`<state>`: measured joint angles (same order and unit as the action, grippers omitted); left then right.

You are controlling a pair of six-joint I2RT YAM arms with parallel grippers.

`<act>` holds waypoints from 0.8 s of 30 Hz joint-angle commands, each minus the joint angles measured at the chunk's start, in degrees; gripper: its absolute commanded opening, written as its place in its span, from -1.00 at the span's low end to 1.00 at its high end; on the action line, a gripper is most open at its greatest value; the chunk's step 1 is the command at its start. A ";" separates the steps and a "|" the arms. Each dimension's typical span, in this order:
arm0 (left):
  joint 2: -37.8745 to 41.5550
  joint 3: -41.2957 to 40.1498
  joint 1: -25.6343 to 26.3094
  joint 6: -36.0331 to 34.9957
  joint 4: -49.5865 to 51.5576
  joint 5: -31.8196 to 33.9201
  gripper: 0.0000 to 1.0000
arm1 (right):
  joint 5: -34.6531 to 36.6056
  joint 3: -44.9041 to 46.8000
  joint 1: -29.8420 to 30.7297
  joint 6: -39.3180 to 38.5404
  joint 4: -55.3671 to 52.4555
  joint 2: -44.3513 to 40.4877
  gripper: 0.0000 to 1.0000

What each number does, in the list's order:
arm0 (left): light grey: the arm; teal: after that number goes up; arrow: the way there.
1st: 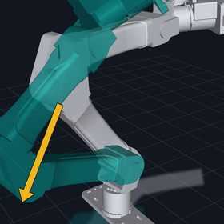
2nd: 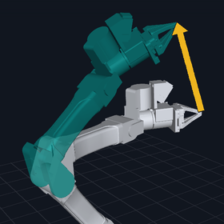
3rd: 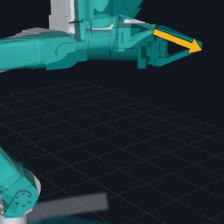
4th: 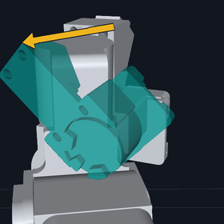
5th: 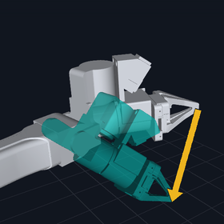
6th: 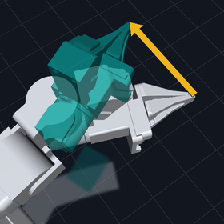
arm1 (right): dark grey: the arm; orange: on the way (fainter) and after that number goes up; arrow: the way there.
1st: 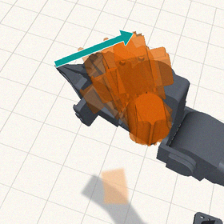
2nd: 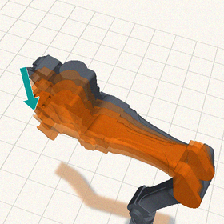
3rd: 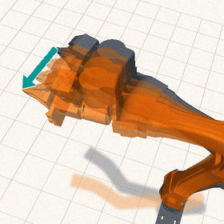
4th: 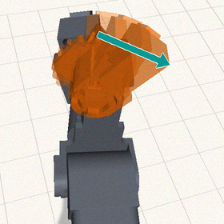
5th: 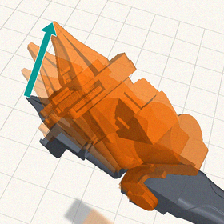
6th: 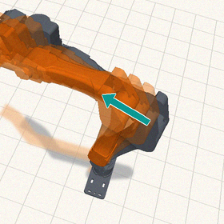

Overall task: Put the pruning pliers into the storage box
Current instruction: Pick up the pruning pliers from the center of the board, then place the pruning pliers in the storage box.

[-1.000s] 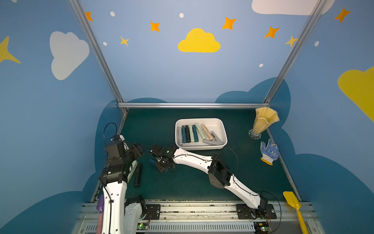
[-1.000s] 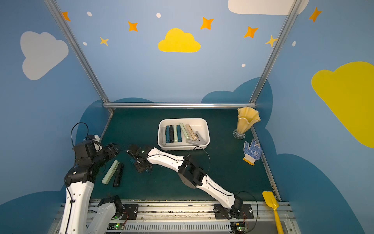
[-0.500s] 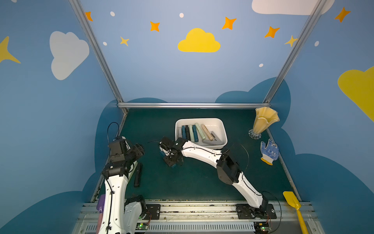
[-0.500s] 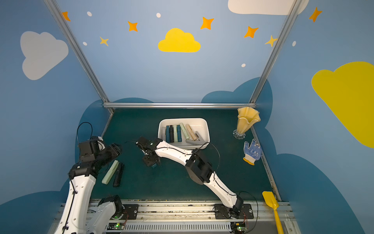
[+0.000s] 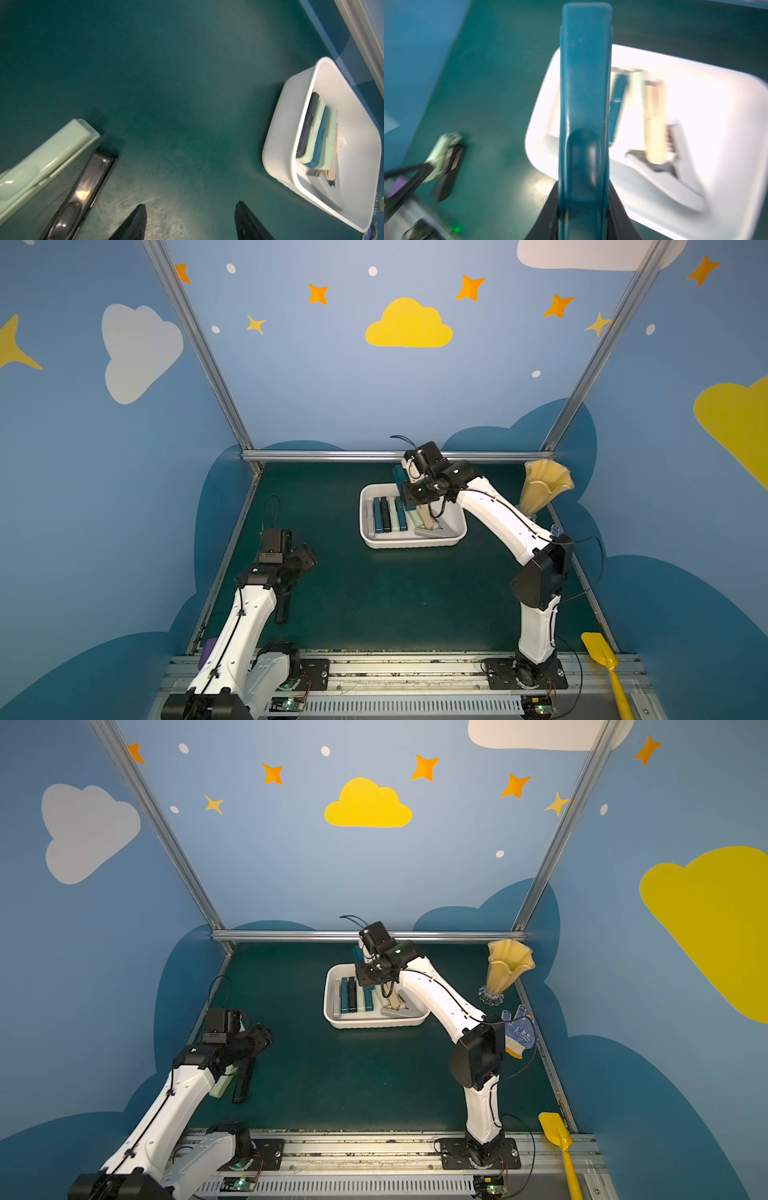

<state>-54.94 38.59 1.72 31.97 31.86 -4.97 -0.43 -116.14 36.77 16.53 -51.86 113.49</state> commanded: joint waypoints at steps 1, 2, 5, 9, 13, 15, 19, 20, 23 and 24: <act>-0.55 -1.81 1.40 3.83 -2.03 4.97 0.35 | 1.98 0.45 -3.22 -5.15 -3.70 2.65 -0.62; -0.45 -2.47 1.36 4.22 -2.09 4.84 0.35 | 2.66 0.85 -4.09 -5.58 -3.91 3.31 -0.63; 0.20 -3.89 1.58 5.04 -1.95 4.96 0.35 | 4.02 2.79 -6.51 -6.23 -2.45 5.56 -0.63; -0.39 -5.00 1.56 5.37 -0.61 4.98 0.36 | 2.81 3.84 -8.72 -7.43 -0.56 8.64 -0.64; -1.05 -5.83 1.54 6.83 0.55 3.46 0.36 | 3.90 5.83 -9.85 -8.79 1.30 10.29 -0.65; -0.60 -6.24 1.55 6.98 -0.03 3.31 0.36 | 4.27 6.49 -10.47 -9.14 2.16 10.69 -0.65; -0.55 -5.80 1.28 6.20 -0.70 2.92 0.37 | 5.45 6.27 -11.92 -10.75 2.31 12.53 -0.65; -0.68 -5.36 1.21 6.09 -0.26 2.80 0.37 | 5.59 6.19 -12.27 -11.32 2.24 12.76 -0.65; -1.09 -3.91 1.00 5.73 2.14 3.24 0.37 | 5.86 6.30 -13.58 -13.28 2.31 13.51 -0.65; -1.02 -3.71 0.82 5.82 2.75 3.43 0.37 | 6.02 6.21 -13.97 -13.90 2.42 13.77 -0.65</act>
<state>-55.83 33.17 2.94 38.17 31.83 -2.07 4.27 -109.32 23.99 5.26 -50.24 126.10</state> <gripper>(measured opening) 0.686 0.268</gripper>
